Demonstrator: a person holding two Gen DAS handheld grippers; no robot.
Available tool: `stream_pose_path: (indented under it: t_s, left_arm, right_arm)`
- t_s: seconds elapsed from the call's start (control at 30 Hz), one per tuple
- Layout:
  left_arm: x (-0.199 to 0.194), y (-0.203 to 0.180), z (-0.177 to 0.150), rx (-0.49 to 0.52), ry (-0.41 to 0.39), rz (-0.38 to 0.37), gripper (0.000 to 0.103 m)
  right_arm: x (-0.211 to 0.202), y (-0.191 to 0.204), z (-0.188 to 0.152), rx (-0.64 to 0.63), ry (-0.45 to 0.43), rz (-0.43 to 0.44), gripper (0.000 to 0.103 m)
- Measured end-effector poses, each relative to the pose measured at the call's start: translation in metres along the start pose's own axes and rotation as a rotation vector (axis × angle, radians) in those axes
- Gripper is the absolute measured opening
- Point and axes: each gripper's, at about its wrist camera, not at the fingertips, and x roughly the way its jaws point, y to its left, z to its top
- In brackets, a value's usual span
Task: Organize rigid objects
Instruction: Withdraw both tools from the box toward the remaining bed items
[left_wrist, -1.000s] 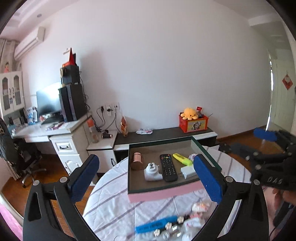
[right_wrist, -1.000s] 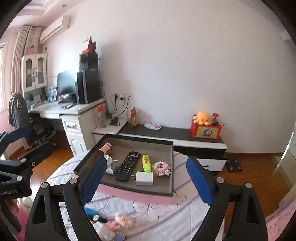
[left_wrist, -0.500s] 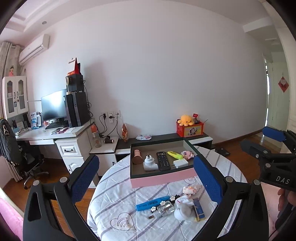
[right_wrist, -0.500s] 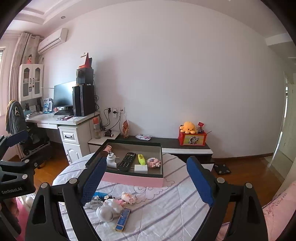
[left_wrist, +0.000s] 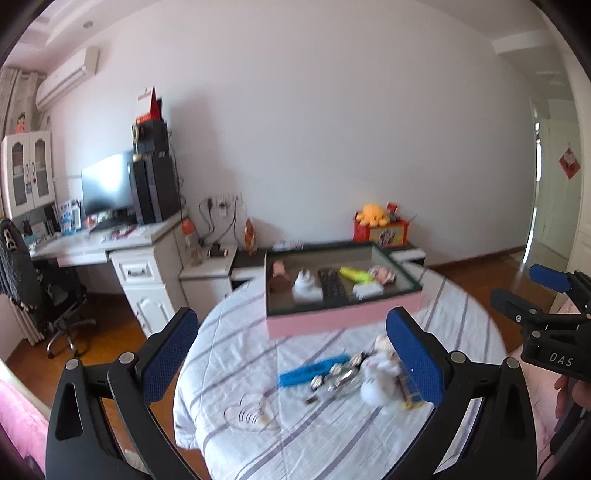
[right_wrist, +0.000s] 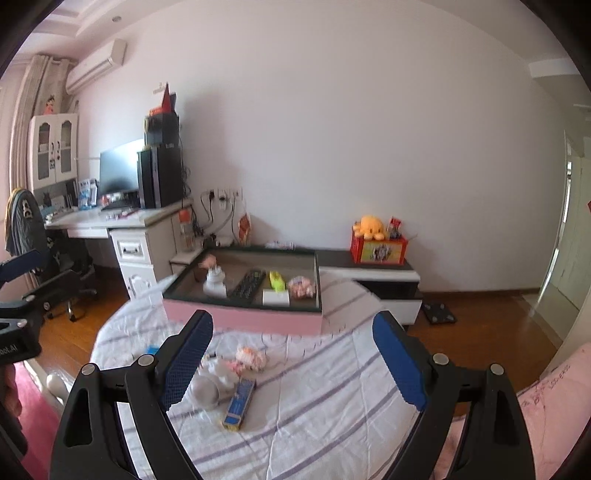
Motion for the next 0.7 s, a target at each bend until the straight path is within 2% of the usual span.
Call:
stream_pose_path:
  t_s: [0.37,0.5,0.7]
  left_arm:
    - [0.064,0.011,-0.061,-0.002,0.221,-0.032,0.103]
    - [0.083,0.009,-0.076,0.006,0.280,-0.047,0.103]
    - [0.099,0.003,-0.083,0.011,0.313,-0.078,0.103]
  right_arm:
    - [0.092,0.019,-0.075,-0.033,0.288,0.025,0.090]
    - [0.110,0.026,-0.094,-0.043,0.342,0.052,0.090]
    - [0.134,0.029,-0.103,-0.056,0.389,0.072,0.089]
